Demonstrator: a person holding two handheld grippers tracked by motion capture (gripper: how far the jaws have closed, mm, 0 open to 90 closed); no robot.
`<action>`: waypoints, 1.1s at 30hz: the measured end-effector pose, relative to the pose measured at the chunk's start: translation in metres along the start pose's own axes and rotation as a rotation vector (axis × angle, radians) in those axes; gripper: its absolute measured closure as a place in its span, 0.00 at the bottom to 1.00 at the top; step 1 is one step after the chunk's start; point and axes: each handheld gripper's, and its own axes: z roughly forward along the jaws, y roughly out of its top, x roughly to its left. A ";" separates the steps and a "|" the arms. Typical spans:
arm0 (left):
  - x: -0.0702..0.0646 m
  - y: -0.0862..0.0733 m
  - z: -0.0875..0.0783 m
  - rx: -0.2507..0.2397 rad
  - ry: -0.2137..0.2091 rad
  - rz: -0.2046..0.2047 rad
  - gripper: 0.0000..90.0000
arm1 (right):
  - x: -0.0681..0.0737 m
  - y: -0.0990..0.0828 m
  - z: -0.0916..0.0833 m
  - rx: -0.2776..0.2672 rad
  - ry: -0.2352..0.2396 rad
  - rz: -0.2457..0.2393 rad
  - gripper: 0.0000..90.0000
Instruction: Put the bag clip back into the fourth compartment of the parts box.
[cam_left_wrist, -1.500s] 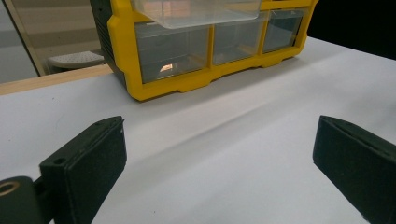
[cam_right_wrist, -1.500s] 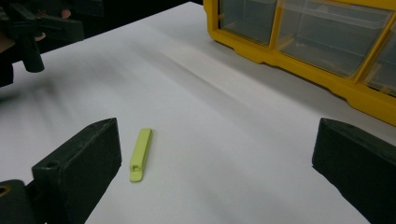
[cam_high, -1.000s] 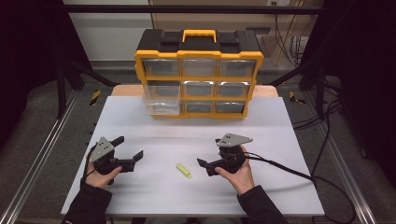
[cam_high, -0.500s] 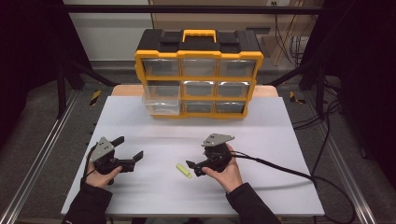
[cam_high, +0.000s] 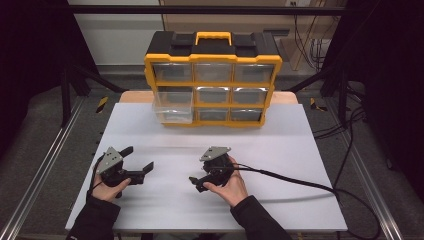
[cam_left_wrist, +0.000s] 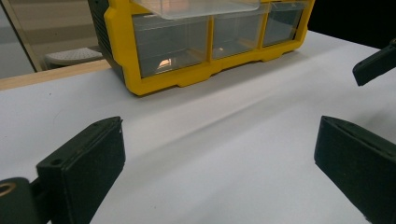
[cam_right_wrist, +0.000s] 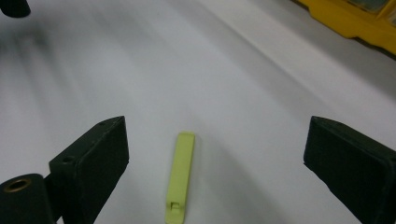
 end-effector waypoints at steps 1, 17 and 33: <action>0.000 0.000 0.000 0.000 -0.001 -0.001 0.02 | 0.001 0.000 0.002 0.009 0.001 -0.002 0.10; 0.000 -0.001 0.001 0.008 -0.003 0.002 0.02 | 0.007 -0.007 0.023 0.090 0.003 -0.011 0.30; -0.001 -0.002 0.001 0.010 -0.006 0.006 0.02 | 0.007 -0.012 0.032 0.163 0.046 0.038 0.62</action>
